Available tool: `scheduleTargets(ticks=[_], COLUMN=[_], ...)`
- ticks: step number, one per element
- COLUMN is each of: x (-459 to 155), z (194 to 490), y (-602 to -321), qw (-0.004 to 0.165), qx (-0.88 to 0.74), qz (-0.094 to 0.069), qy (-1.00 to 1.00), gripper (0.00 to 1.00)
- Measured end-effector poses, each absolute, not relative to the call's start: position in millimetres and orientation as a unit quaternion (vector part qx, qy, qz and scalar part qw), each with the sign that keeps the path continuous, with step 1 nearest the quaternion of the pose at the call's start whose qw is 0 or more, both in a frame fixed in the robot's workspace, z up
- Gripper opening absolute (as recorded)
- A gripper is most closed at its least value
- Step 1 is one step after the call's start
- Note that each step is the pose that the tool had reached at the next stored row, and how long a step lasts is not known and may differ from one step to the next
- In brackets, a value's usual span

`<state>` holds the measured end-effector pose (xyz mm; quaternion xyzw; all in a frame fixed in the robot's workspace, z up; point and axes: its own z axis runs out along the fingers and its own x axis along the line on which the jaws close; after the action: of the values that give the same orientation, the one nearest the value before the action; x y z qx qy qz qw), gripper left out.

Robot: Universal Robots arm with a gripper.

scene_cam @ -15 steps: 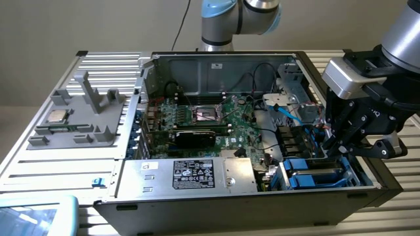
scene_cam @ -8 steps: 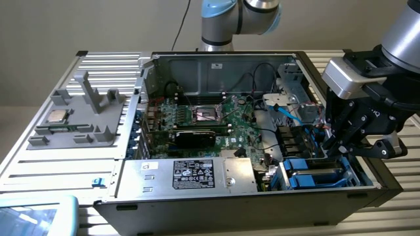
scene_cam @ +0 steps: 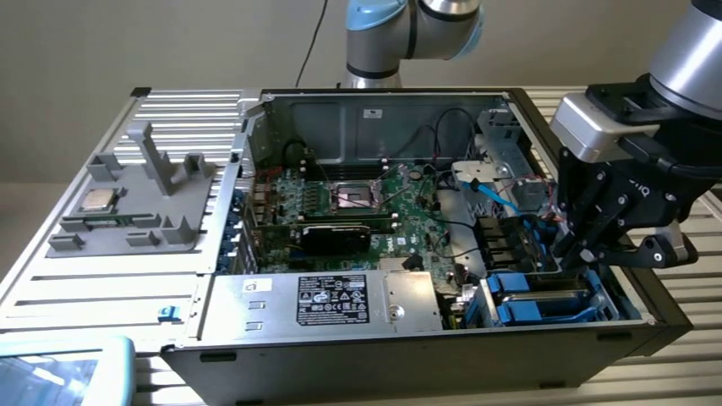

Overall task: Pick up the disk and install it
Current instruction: 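Insert the first disk wire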

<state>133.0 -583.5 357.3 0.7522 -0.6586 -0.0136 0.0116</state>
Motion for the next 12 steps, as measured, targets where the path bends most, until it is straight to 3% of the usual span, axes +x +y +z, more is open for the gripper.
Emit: scheduleTargets(ticks=[12], x=[131.6], z=[355.7], y=[-582.9], qw=[0.018], qx=[0.746], qz=[-0.021], qy=[-0.666], gripper=[0.16])
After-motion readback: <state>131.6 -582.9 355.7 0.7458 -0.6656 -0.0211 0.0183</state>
